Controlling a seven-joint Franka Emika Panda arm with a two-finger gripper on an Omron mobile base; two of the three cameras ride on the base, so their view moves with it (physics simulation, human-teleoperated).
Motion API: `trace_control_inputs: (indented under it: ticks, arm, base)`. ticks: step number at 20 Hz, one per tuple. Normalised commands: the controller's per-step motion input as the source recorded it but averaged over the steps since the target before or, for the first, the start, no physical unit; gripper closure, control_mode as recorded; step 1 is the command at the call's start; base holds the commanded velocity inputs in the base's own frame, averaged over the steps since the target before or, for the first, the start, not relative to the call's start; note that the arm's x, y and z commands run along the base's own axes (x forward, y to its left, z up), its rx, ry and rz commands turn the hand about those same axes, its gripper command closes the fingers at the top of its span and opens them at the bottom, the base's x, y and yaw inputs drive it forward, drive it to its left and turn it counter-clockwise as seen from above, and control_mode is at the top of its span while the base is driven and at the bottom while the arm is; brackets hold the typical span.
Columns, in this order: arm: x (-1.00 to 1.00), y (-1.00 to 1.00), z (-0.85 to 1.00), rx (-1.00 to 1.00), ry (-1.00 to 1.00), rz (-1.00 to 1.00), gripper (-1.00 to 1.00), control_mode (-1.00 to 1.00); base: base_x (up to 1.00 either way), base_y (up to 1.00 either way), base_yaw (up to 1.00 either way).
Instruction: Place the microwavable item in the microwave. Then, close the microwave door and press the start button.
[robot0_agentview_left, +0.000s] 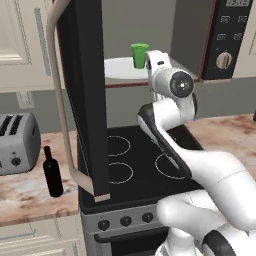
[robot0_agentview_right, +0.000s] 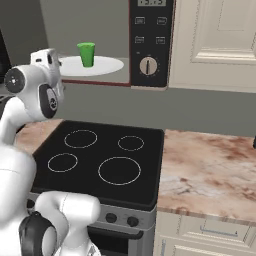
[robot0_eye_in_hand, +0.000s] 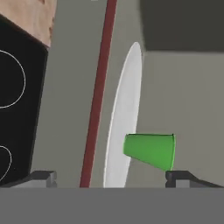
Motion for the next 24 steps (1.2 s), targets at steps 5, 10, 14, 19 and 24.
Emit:
trace_control_inputs:
  ticks: [5, 10, 14, 19, 24]
  arm:
    - [-0.5, 0.56, -0.31, -0.44, -0.18, -0.03, -1.0, -1.0]
    - [-0.18, 0.7, -0.11, -0.44, -0.05, -0.09, -1.0, -1.0]
    - [-0.14, 0.64, -0.06, -0.39, -0.05, -0.12, -1.0, -1.0]
    - [-0.14, 0.49, -0.22, -0.35, -0.13, -0.09, -1.0, -1.0]
    - [-0.08, 0.21, -0.65, -0.35, -0.27, -0.03, -1.0, -1.0]
  base:
    - [0.0, 0.0, 0.0]
    - [0.0, 0.0, 0.0]
    - [0.0, 0.0, 0.0]
    - [0.0, 0.0, 0.0]
    - [0.0, 0.0, 0.0]
